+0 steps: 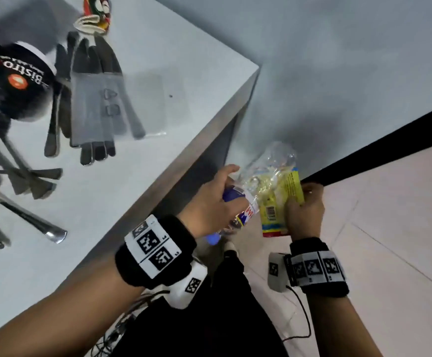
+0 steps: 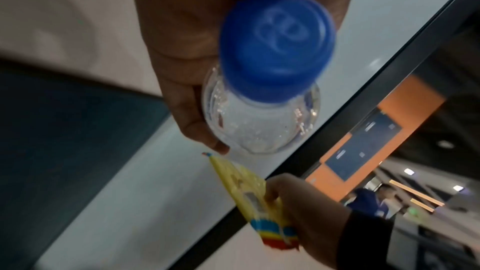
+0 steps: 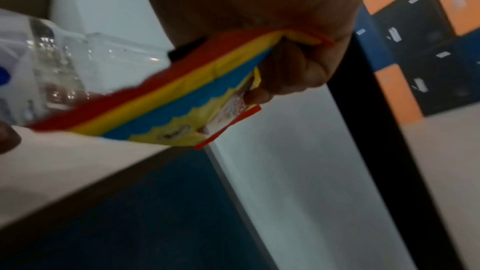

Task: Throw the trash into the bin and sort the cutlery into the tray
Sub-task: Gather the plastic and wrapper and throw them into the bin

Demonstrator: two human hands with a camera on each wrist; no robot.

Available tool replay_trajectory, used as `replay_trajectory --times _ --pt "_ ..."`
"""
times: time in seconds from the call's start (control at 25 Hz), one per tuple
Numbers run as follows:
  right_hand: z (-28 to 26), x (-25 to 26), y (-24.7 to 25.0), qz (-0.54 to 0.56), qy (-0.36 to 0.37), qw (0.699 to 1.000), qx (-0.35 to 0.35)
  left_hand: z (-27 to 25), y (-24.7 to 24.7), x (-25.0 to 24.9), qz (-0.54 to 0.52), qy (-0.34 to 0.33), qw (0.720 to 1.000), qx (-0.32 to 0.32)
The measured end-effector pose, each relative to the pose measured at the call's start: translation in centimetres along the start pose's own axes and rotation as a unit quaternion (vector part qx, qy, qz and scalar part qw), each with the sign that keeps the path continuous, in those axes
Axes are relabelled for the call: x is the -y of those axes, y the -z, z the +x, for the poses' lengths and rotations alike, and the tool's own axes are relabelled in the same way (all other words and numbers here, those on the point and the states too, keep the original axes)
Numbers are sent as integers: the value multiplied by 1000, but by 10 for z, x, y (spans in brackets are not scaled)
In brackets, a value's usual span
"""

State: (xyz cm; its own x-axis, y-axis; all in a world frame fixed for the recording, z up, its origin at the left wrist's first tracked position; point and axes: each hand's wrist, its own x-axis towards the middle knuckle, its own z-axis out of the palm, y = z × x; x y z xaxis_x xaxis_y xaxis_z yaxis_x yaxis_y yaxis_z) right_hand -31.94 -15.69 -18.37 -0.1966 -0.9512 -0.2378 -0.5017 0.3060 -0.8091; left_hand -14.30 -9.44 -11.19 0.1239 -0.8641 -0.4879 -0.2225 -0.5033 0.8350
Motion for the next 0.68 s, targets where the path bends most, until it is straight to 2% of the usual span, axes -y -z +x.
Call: replay_trajectory --times 0.16,0.36,0.48,0.68 --pt "18 -82 -27 -45 -126 989 58 50 -46 69 54 112 992 8" --pt "66 -175 -98 -127 -207 958 155 143 -86 173 143 239 960 4" --pt "93 -224 -142 -160 -235 938 200 190 -104 224 193 272 942 42" --pt "130 -299 -196 -174 -276 921 212 255 -135 286 242 300 918 93"
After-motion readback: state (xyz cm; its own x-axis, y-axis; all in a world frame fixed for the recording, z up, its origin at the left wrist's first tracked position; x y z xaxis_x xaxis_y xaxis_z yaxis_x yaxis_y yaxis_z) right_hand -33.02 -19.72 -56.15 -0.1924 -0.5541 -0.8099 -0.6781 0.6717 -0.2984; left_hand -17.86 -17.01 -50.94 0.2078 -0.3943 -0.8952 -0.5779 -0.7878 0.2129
